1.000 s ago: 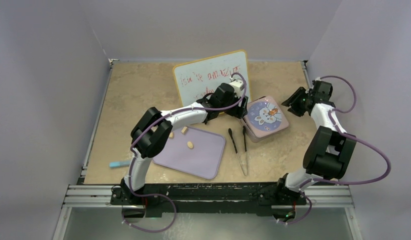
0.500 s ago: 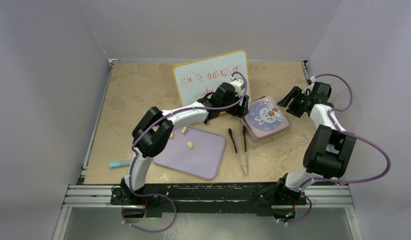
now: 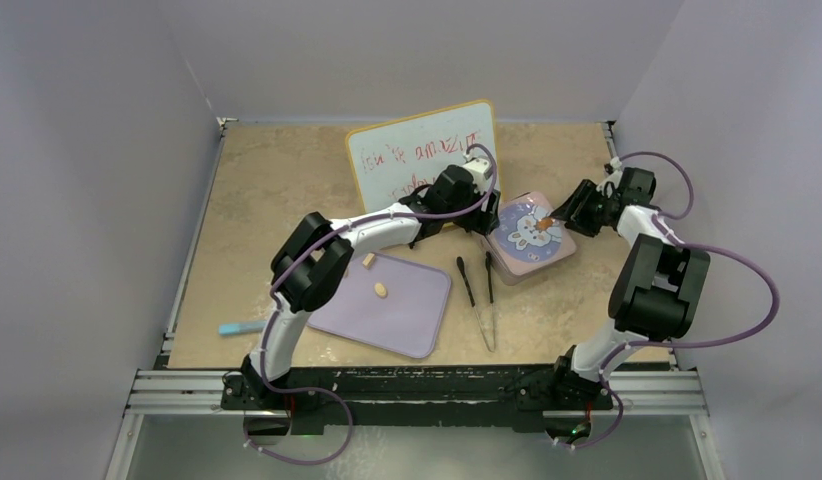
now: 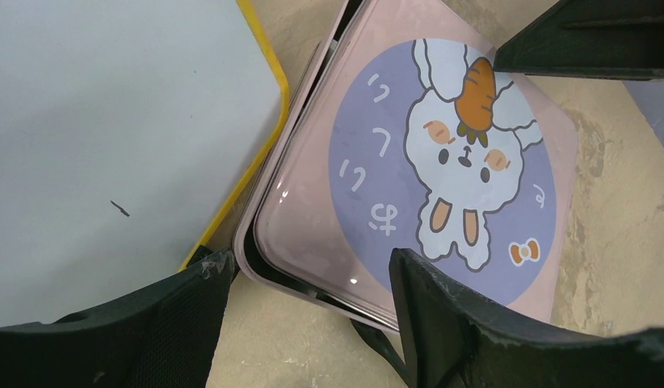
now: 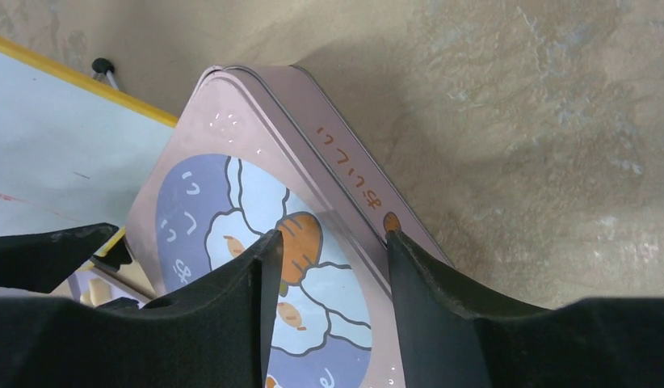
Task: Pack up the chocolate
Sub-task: Close the box lid on the packing box.
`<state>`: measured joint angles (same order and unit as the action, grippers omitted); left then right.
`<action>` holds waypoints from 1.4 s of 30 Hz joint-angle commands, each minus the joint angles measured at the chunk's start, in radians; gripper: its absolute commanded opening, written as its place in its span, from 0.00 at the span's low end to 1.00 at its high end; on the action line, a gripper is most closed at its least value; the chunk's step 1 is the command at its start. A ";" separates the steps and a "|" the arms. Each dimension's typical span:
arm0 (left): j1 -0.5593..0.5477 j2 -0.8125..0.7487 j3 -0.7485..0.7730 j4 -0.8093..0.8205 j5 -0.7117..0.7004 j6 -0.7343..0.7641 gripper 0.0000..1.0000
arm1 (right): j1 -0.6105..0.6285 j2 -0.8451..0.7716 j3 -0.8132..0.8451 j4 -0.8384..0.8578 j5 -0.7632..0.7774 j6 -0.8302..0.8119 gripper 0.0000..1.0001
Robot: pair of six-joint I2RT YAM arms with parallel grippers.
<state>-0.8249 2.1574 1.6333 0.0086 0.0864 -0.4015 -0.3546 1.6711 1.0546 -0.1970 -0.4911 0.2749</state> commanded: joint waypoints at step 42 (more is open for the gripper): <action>0.002 0.001 0.047 -0.007 -0.024 0.027 0.69 | 0.003 -0.143 0.093 -0.313 0.408 0.317 0.63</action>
<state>-0.8249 2.1750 1.6424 -0.0181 0.0734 -0.4000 -0.3481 1.5898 1.1717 -0.4278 -0.2237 0.5095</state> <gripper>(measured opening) 0.687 0.624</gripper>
